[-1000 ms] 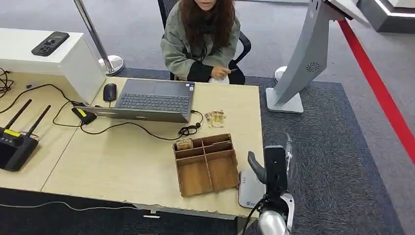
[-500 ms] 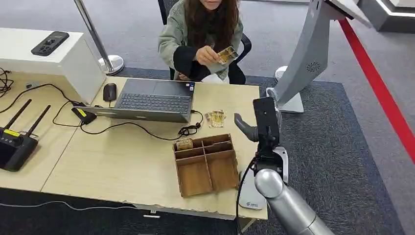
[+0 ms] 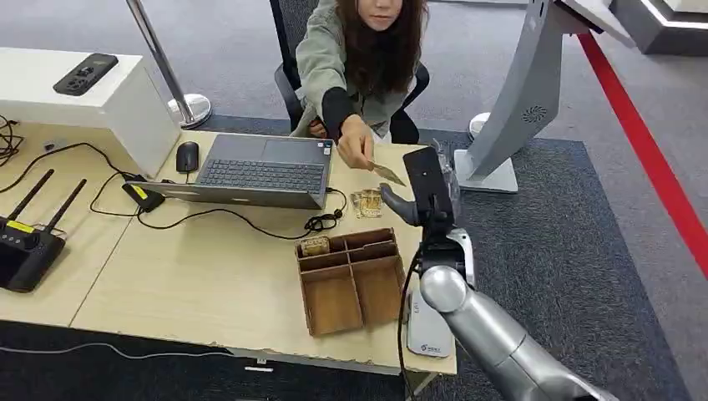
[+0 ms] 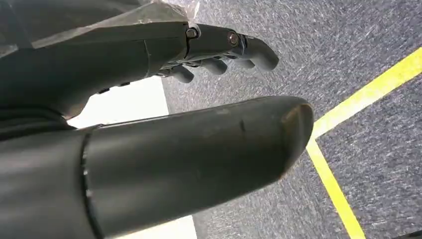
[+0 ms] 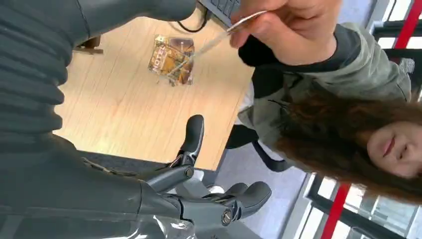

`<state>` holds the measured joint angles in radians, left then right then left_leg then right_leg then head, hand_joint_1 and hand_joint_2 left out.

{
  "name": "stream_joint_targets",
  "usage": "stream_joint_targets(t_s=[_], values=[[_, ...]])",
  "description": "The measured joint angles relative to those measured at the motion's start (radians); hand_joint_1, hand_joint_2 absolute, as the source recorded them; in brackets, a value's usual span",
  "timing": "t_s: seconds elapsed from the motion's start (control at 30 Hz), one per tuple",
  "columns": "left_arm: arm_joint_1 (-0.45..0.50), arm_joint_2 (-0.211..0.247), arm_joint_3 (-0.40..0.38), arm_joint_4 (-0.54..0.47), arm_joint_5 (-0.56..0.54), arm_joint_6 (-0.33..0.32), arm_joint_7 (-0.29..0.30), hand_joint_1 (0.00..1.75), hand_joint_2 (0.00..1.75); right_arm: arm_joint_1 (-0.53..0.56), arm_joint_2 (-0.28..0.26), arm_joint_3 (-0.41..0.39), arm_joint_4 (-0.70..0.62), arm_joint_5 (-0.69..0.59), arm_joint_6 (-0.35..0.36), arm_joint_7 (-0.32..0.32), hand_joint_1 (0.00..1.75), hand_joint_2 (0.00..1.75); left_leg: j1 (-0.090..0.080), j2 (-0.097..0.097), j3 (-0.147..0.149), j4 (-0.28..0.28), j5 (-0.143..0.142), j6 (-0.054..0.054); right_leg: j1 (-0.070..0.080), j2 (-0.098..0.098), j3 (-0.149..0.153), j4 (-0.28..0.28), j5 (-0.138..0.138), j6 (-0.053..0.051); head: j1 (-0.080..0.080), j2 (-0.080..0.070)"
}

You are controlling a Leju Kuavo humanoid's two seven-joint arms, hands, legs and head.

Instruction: Pass the card to the sensor for recognition and then transmit it.

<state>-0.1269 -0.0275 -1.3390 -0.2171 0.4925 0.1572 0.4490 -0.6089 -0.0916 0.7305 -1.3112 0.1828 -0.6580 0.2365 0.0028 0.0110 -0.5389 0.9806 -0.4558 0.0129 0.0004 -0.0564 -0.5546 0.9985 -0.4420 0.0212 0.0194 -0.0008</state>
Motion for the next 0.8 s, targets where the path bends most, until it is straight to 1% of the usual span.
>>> stream_joint_targets(t_s=[0.2,0.23,0.27,0.3,0.57,0.8], values=[[0.0,0.0,0.0,0.0,0.0,0.0,-0.005,0.0,0.0,-0.028,0.024,0.027,0.075,-0.032,0.001,-0.038,0.0,1.75,0.0,0.0,0.0,0.0,0.0,0.0,0.0,0.0,0.0,0.0,0.0,0.0,0.0,0.0],[0.0,0.0,0.0,0.0,0.0,0.0,-0.005,0.0,0.0,-0.029,0.026,0.029,0.082,-0.036,0.001,-0.04,0.59,1.75,0.0,0.0,0.0,0.0,0.0,0.0,0.0,0.0,0.0,0.0,0.0,0.0,0.0,0.0],[0.0,0.0,0.0,0.0,0.0,0.0,-0.005,0.0,0.0,-0.031,0.029,0.033,0.091,-0.037,0.001,-0.041,1.45,1.75,0.0,0.0,0.0,0.0,0.0,0.0,0.0,0.0,0.0,0.0,0.0,0.0,0.0,0.0],[0.0,0.0,0.0,0.0,0.0,0.0,-0.005,0.0,0.0,-0.034,0.032,0.036,0.101,-0.037,0.001,-0.042,1.75,1.75,0.0,0.0,0.0,0.0,0.0,0.0,0.0,0.0,0.0,0.0,0.0,0.0,0.0,0.0],[0.0,0.0,0.0,0.0,0.003,-0.003,-0.005,0.0,0.0,-0.038,0.043,0.05,0.137,-0.038,0.001,-0.047,1.75,1.75,0.0,0.0,0.0,0.0,0.0,0.0,0.0,0.0,0.0,0.0,0.0,0.0,0.0,0.0],[0.0,0.0,0.0,0.0,0.005,-0.003,-0.005,0.0,0.0,-0.041,0.043,0.061,0.158,-0.042,-0.002,-0.044,1.75,1.75,0.0,0.0,0.0,0.0,0.0,0.0,0.0,0.0,0.0,0.0,0.0,0.0,0.0,0.0]])
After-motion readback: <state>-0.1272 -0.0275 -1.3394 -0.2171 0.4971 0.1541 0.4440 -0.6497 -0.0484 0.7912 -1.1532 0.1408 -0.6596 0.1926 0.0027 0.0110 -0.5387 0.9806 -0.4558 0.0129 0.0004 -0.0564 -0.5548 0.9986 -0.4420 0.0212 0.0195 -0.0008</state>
